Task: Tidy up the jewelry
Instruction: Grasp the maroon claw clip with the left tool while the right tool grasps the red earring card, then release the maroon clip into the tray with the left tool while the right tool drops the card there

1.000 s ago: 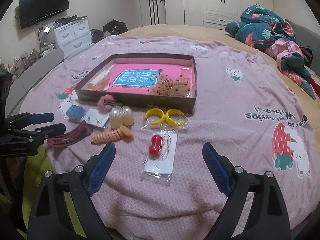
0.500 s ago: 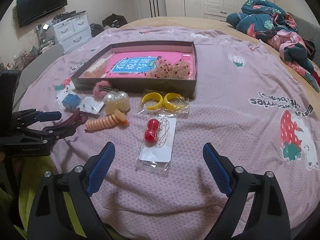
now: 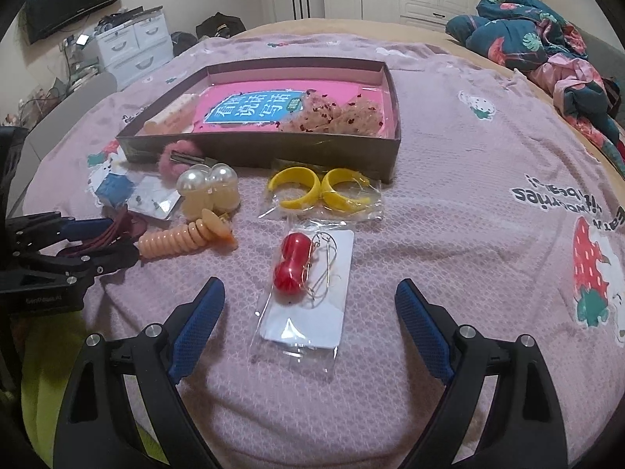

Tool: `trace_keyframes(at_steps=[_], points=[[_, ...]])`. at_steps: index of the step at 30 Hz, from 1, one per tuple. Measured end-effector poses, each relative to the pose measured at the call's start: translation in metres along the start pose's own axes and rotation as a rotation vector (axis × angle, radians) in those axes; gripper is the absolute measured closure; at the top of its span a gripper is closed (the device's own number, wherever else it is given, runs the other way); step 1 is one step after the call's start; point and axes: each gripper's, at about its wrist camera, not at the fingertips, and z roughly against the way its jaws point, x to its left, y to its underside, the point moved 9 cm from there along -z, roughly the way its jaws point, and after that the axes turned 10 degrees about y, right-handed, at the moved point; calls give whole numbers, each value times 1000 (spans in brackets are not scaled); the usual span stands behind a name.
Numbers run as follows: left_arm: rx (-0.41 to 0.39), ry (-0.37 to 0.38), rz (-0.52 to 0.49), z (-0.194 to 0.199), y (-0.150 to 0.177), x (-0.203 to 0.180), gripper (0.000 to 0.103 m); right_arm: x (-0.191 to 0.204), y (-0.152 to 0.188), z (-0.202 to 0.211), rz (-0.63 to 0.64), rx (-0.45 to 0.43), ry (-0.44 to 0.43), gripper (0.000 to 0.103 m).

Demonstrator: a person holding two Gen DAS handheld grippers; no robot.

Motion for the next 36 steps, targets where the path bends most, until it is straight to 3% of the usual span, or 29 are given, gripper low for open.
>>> trace_keyframes(at_steps=[3, 6, 12, 25, 36], points=[[4, -2, -14, -1, 1, -2, 66, 0, -1, -5, -5, 8, 3, 15], [4, -9, -23, 0, 2, -4, 71, -2, 0, -9, -16, 13, 18, 21], [-11, 3, -9, 4, 3, -6, 77, -8, 2, -11, -12, 0, 26, 62], [-72, 50, 75, 26, 4, 2, 81, -14, 1, 16, -42, -40, -7, 63], [-165, 50, 120, 60, -14, 16, 81, 10, -15, 37, 3, -82, -45, 63]])
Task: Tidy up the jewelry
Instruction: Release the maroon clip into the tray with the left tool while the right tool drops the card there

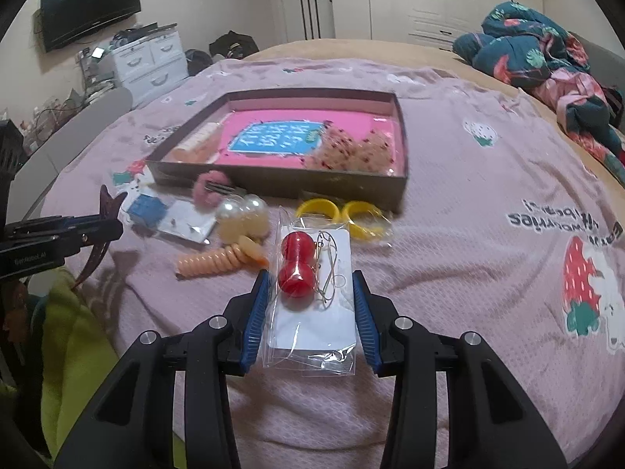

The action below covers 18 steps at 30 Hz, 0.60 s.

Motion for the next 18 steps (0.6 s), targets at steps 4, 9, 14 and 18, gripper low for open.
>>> trace_keyframes(at_steps=[4, 9, 14, 18], points=[[-15, -1, 11, 6, -9, 5, 84, 9, -11, 0, 15, -9, -12, 63], [-28, 3, 34, 9, -20, 12, 97, 17, -25, -1, 27, -19, -23, 63], [-38, 1, 41, 10, -31, 17, 97, 21, -35, -3, 29, -28, -30, 63], [-50, 7, 29, 11, -45, 13, 98, 19, -42, -4, 20, -35, -31, 63]])
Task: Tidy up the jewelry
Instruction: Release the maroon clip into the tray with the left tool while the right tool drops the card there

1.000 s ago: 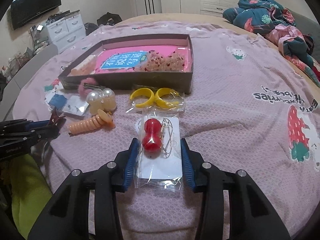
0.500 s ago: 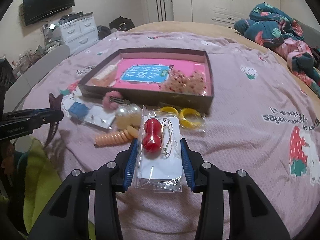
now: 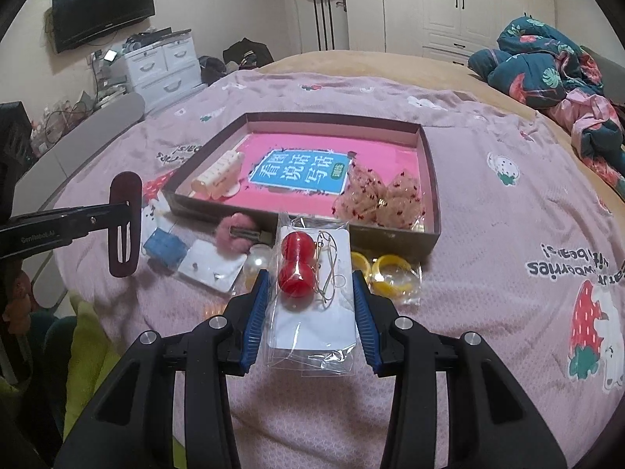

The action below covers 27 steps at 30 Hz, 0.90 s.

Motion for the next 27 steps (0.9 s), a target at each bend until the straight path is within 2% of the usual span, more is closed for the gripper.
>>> trace_keyframes(at_steps=[13, 27], points=[[-4, 21, -31, -25, -52, -16, 97, -30, -40, -8, -58, -33, 34, 63], [35, -15, -57, -63, -73, -20, 97, -58, -61, -35, -100, -24, 70, 63]])
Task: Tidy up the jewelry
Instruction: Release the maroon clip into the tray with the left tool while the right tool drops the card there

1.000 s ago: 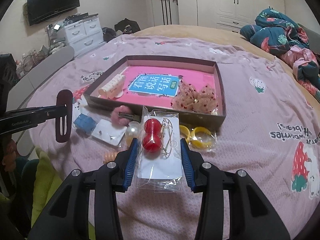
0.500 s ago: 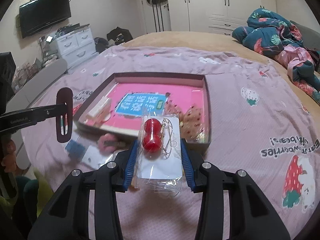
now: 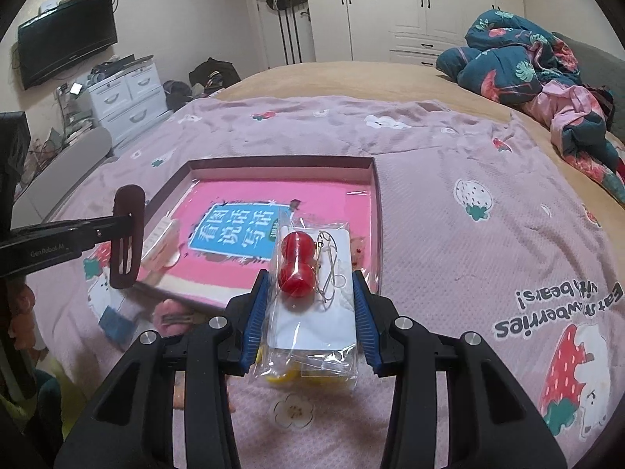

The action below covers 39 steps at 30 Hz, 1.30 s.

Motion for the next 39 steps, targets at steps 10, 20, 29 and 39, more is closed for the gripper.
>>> trace_keyframes(at_steps=[10, 20, 29, 39], points=[[45, -18, -3, -34, -5, 3, 97, -5, -9, -26, 3, 27, 18, 63], [84, -11, -5, -59, -6, 5, 97, -5, -13, -50, 1, 57, 26, 63], [107, 24, -12, -73, -4, -1, 97, -6, -10, -67, 14, 89, 42, 63], [117, 48, -14, -75, -2, -3, 97, -4, -4, -76, 2, 111, 29, 60]])
